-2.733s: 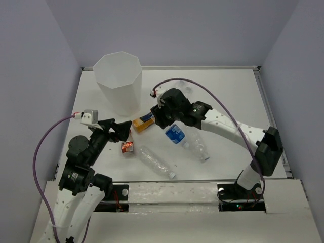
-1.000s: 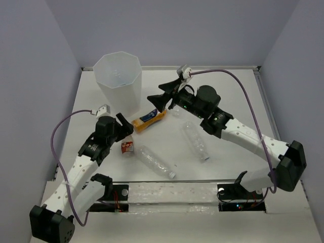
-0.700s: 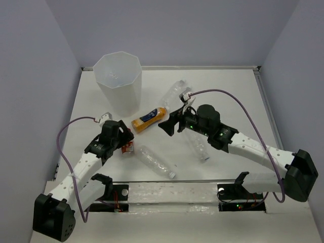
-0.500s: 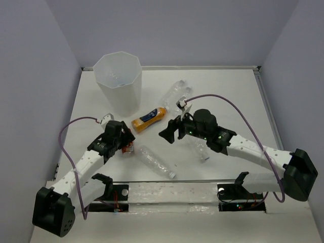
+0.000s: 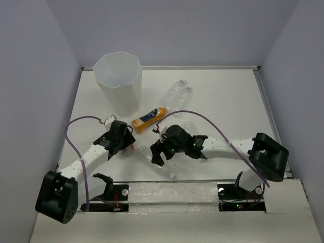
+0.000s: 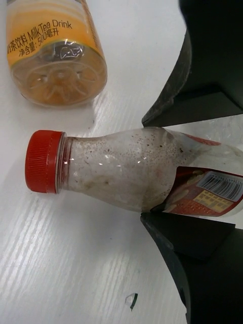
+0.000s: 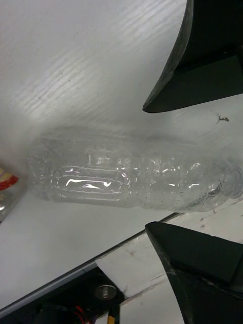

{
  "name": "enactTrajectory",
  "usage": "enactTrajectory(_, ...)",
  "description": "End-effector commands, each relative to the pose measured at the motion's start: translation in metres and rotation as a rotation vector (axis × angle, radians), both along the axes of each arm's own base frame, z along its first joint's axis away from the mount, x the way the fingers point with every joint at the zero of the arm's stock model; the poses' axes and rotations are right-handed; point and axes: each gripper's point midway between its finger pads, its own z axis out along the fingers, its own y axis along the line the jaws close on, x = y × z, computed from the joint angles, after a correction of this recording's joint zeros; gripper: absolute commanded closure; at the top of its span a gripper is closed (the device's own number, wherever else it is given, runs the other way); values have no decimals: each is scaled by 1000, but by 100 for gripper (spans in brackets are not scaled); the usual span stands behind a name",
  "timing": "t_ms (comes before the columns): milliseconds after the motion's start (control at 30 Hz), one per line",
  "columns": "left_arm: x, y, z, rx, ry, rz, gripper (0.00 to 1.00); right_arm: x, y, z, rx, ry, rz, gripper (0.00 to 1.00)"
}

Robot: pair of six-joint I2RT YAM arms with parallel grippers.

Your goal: Put the plastic bottles in the bin

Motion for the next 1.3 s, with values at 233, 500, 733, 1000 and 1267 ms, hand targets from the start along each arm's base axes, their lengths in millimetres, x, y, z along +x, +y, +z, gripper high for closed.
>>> enactTrajectory(233,4,0,32,-35,-113,9,83,17,55,-13,-93,-56,43,7)
enactTrajectory(500,14,10,151,-64,-392,23,83,25,65,-45,-170,-47,21,12)
enactTrajectory(733,39,18,320,-89,-789,58,83,26,71,-32,-141,-61,3,51)
enactTrajectory(1000,101,22,427,-2,-1032,166,82,15,59,1,-55,-82,-8,55)
enactTrajectory(1267,188,41,438,321,-1028,287,80,5,44,67,101,-157,-19,56)
